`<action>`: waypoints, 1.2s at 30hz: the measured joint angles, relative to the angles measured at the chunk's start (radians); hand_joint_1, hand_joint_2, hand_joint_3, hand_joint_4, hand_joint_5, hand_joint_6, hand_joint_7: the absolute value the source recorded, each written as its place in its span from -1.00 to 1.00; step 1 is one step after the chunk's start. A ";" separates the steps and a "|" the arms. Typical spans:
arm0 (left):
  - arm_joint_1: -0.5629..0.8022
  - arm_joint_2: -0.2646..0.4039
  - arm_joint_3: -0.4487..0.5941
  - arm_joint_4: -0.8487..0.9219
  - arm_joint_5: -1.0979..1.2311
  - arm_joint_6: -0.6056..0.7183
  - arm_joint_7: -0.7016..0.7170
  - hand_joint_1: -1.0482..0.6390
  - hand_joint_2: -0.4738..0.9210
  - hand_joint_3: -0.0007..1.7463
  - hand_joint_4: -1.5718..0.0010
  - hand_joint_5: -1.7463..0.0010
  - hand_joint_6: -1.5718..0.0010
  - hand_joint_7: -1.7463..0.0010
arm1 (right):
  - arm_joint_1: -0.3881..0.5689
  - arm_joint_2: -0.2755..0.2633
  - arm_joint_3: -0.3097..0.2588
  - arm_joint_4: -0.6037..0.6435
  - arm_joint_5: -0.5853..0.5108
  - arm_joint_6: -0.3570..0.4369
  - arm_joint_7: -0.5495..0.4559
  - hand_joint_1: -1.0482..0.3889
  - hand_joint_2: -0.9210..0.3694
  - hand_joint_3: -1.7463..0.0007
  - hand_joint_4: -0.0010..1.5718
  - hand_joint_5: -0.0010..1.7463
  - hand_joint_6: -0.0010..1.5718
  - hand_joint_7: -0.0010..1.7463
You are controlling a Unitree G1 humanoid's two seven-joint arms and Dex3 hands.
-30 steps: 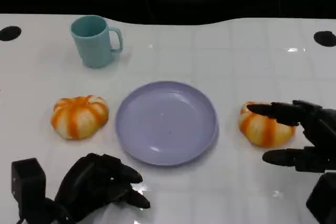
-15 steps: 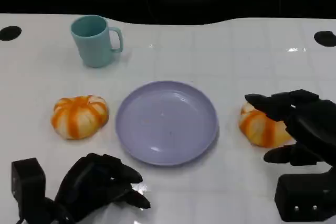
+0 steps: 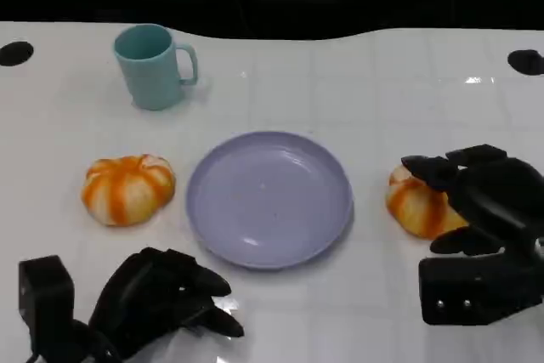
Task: Grasp the bread from the table and place it into the plate.
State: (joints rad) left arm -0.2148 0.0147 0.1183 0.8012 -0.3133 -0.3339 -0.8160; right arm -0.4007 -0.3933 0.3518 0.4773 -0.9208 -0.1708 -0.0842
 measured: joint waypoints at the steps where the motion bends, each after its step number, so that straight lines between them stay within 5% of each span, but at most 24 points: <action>1: 0.000 0.000 0.000 -0.001 0.001 0.000 0.000 -1.00 0.71 -0.99 -1.00 0.78 -0.99 1.00 | -0.016 0.006 0.010 0.036 0.000 0.000 -0.012 -0.34 -0.82 1.00 -0.73 -0.76 -0.63 -0.99; 13: 0.003 -0.002 -0.001 -0.009 0.001 0.002 0.000 -1.00 0.69 -1.00 -1.00 0.76 -1.00 0.98 | -0.159 0.084 0.089 0.327 0.048 0.008 -0.078 -0.26 -0.86 1.00 -0.66 -0.81 -0.63 -0.99; 19: 0.006 -0.003 -0.003 -0.015 0.002 0.003 0.001 -1.00 0.69 -1.00 -1.00 0.76 -1.00 0.98 | -0.188 0.110 0.106 0.412 0.089 -0.013 -0.163 0.05 -0.91 0.99 -0.24 -0.67 -0.40 -0.93; 20: 0.007 -0.003 -0.003 -0.018 0.002 0.004 0.001 -1.00 0.69 -1.00 -1.00 0.76 -1.00 0.98 | -0.189 0.112 0.108 0.420 0.092 -0.018 -0.179 0.15 -0.96 0.94 -0.07 0.09 -0.04 -0.85; 22: 0.008 -0.004 -0.004 -0.021 0.002 0.004 0.001 -1.00 0.69 -1.00 -1.00 0.76 -1.00 0.98 | -0.190 0.113 0.109 0.436 0.098 -0.041 -0.236 0.19 -0.99 0.90 0.00 0.61 0.22 -0.80; 24: 0.009 -0.004 -0.005 -0.023 0.002 0.004 0.001 -1.00 0.69 -1.00 -1.00 0.76 -1.00 0.99 | -0.190 0.113 0.111 0.446 0.103 -0.068 -0.301 0.18 -0.99 0.81 0.07 0.92 0.44 -0.67; 25: 0.010 -0.004 -0.006 -0.024 0.002 0.004 0.001 -1.00 0.69 -1.00 -1.00 0.76 -1.00 0.99 | -0.190 0.113 0.114 0.450 0.103 -0.084 -0.333 0.17 -0.98 0.78 0.09 0.96 0.36 -0.41; 27: 0.010 -0.004 -0.008 -0.024 0.002 0.004 0.001 -1.00 0.68 -1.00 -1.00 0.76 -1.00 0.98 | -0.190 0.112 0.122 0.459 0.101 -0.114 -0.384 0.16 -0.88 0.67 0.12 0.99 -0.03 0.59; 28: 0.010 -0.004 -0.009 -0.025 0.002 0.006 0.001 -1.00 0.68 -1.00 -1.00 0.76 -1.00 0.98 | -0.190 0.112 0.125 0.463 0.101 -0.127 -0.407 0.17 -0.85 0.64 0.13 1.00 -0.10 0.79; 31: 0.012 -0.004 -0.012 -0.028 0.002 0.007 0.006 -1.00 0.69 -0.99 -1.00 0.76 -1.00 0.98 | -0.190 0.110 0.127 0.473 0.101 -0.161 -0.478 0.16 -0.56 0.24 0.12 1.00 -0.17 0.98; 36: 0.017 -0.004 -0.014 -0.036 0.002 0.011 0.011 -1.00 0.69 -1.00 -1.00 0.76 -1.00 0.98 | -0.190 0.110 0.127 0.479 0.101 -0.199 -0.559 0.18 -0.37 -0.02 0.15 1.00 -0.18 1.00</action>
State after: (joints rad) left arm -0.1982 0.0107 0.1038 0.7653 -0.3110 -0.3231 -0.8046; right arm -0.5910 -0.2832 0.4786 0.9567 -0.8197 -0.3696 -0.6434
